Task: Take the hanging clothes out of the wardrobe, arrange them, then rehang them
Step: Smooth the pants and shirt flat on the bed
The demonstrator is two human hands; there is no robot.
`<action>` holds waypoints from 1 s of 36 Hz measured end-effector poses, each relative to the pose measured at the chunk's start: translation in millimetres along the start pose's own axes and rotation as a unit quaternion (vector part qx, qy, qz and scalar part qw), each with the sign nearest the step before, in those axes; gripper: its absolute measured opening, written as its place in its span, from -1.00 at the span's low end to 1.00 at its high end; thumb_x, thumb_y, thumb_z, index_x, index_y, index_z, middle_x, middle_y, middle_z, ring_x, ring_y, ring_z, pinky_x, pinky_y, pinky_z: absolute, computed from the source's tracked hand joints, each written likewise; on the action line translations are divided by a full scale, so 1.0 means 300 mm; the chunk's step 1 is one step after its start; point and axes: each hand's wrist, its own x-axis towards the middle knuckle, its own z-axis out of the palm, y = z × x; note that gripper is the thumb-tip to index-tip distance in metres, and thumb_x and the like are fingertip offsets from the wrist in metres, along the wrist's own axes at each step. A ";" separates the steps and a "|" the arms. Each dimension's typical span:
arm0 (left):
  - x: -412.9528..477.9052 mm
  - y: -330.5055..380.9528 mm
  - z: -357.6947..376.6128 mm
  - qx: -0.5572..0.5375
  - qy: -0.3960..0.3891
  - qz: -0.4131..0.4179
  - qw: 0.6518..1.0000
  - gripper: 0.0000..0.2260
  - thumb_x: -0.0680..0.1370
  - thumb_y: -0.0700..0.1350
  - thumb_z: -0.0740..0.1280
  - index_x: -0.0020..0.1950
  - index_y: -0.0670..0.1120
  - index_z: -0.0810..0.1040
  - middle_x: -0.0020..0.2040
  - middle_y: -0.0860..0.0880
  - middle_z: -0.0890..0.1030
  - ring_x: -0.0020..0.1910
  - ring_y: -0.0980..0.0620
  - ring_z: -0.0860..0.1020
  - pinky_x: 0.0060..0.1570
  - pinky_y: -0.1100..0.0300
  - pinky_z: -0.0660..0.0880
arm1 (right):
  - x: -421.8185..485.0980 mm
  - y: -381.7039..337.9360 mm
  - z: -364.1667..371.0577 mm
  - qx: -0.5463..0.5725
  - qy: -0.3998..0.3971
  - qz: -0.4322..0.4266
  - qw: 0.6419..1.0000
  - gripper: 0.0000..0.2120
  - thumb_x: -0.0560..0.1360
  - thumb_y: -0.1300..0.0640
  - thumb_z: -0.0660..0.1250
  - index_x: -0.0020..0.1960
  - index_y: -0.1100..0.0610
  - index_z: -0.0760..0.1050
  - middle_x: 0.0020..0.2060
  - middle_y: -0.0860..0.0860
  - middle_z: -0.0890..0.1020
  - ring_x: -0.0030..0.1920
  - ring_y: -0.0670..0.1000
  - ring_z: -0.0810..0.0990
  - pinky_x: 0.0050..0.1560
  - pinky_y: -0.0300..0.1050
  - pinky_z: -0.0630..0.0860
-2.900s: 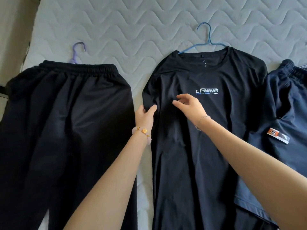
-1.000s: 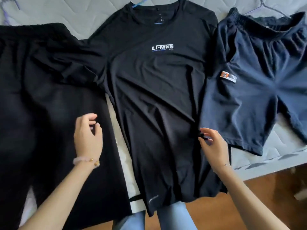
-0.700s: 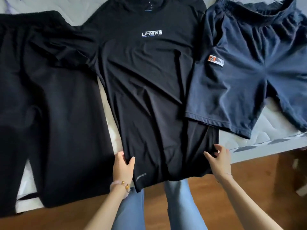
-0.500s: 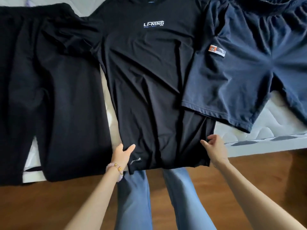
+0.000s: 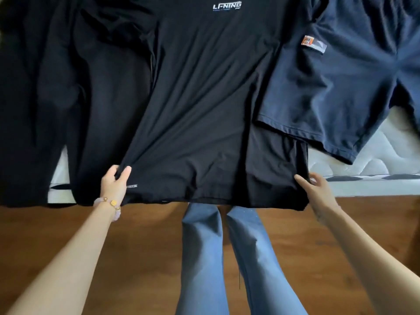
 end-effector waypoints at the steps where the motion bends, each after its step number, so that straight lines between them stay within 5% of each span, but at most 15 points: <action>1: 0.017 -0.009 -0.025 0.009 0.004 0.001 1.000 -0.83 0.58 -0.03 0.25 -0.01 -0.13 0.50 -0.07 -0.07 0.55 -0.08 -0.04 0.50 -0.03 0.09 0.39 | -0.006 0.006 -0.011 -0.016 -0.012 -0.004 1.000 -0.89 0.53 0.17 0.30 0.03 0.16 0.46 -0.19 -0.04 0.59 -0.32 -0.19 0.57 -0.43 -0.42 0.48; 3: 0.042 -0.017 -0.074 0.021 0.000 -0.003 1.000 -0.86 0.58 -0.02 0.26 -0.09 -0.08 0.49 -0.18 -0.04 0.51 -0.18 0.03 0.46 -0.06 0.11 0.36 | -0.012 0.026 -0.038 -0.068 -0.018 -0.011 0.997 -0.96 0.52 0.19 0.30 -0.06 0.16 0.49 -0.26 0.01 0.58 -0.43 -0.24 0.54 -0.52 -0.46 0.39; 7: 0.074 -0.040 -0.156 0.027 -0.059 -0.040 0.997 -0.81 0.58 -0.02 0.28 -0.24 0.06 0.48 -0.24 0.06 0.47 -0.23 0.15 0.43 -0.10 0.17 0.39 | 0.005 0.102 -0.095 -0.136 0.050 0.005 0.989 -0.85 0.44 0.09 0.40 -0.05 0.15 0.59 -0.15 0.15 0.65 -0.15 0.02 0.57 -0.13 -0.16 0.43; 11: 0.086 -0.043 -0.174 -0.003 -0.100 -0.063 0.993 -0.85 0.59 -0.14 0.27 -0.15 -0.09 0.56 -0.16 -0.05 0.57 -0.22 0.06 0.52 -0.13 0.19 0.51 | -0.004 0.128 -0.103 -0.165 0.113 0.040 0.979 -0.79 0.43 0.09 0.41 -0.08 0.26 0.59 -0.35 0.13 0.51 -0.40 0.01 0.37 -0.64 -0.36 0.22; 13: 0.086 -0.055 -0.160 0.012 -0.109 -0.063 0.992 -0.86 0.60 -0.18 0.25 -0.10 -0.20 0.54 -0.18 -0.08 0.55 -0.23 0.06 0.51 -0.16 0.21 0.51 | -0.001 0.137 -0.105 -0.178 0.142 0.052 0.972 -0.80 0.43 0.08 0.41 -0.12 0.24 0.58 -0.43 0.09 0.44 -0.48 0.05 0.28 -0.69 -0.35 0.13; 18: 0.102 -0.142 -0.129 0.071 -0.091 -0.060 0.991 -0.82 0.59 -0.16 0.26 -0.07 -0.27 0.53 -0.15 -0.15 0.51 -0.13 -0.09 0.47 -0.01 -0.03 0.55 | -0.004 0.128 -0.079 -0.241 0.158 0.067 0.955 -0.79 0.44 0.07 0.39 -0.13 0.23 0.55 -0.42 0.13 0.48 -0.44 0.10 0.40 -0.43 -0.19 0.30; 21: 0.104 -0.126 -0.115 0.150 -0.071 -0.019 0.986 -0.76 0.58 -0.12 0.26 -0.22 -0.23 0.46 -0.27 -0.15 0.45 -0.24 -0.09 0.39 -0.24 0.10 0.36 | -0.020 0.095 -0.060 -0.303 0.151 0.075 0.938 -0.91 0.46 0.10 0.35 -0.13 0.11 0.49 -0.22 0.19 0.58 -0.17 0.22 0.56 -0.29 -0.09 0.44; 25: 0.133 -0.094 -0.111 0.238 -0.093 0.004 0.967 -0.65 0.58 -0.12 0.24 -0.37 -0.12 0.22 -0.42 -0.09 0.28 -0.36 -0.09 0.27 -0.39 0.10 0.19 | -0.033 0.054 -0.033 -0.374 0.167 0.089 0.908 -0.88 0.42 0.17 0.31 -0.08 0.21 0.49 -0.17 0.23 0.59 -0.16 0.24 0.53 -0.10 -0.01 0.48; 31: 0.185 -0.022 -0.074 0.321 -0.131 -0.025 0.938 -0.77 0.56 -0.16 0.24 -0.27 -0.16 0.32 -0.34 -0.13 0.46 -0.30 -0.15 0.44 -0.34 0.11 0.29 | 0.002 -0.096 0.017 -0.370 0.193 -0.019 0.908 -0.64 0.40 0.21 0.29 0.18 0.24 0.46 0.08 0.24 0.56 0.11 0.25 0.53 0.05 0.07 0.48; 33: 0.200 0.019 -0.055 0.334 -0.119 -0.031 0.934 -0.90 0.55 -0.15 0.25 -0.09 -0.18 0.41 -0.16 -0.18 0.55 -0.20 -0.19 0.50 -0.29 0.11 0.34 | 0.025 -0.171 0.041 -0.378 0.193 -0.088 0.901 -0.66 0.42 0.23 0.30 0.19 0.26 0.45 0.10 0.26 0.54 0.14 0.27 0.49 0.11 0.09 0.43; 36: 0.224 0.084 -0.008 0.317 -0.094 -0.027 0.943 -0.74 0.54 -0.16 0.27 0.21 -0.20 0.43 0.06 -0.23 0.59 -0.08 -0.21 0.52 -0.20 0.10 0.39 | 0.081 -0.277 0.085 -0.399 0.174 -0.158 0.886 -0.68 0.44 0.23 0.31 0.19 0.22 0.46 0.09 0.23 0.54 0.14 0.27 0.48 0.14 0.09 0.43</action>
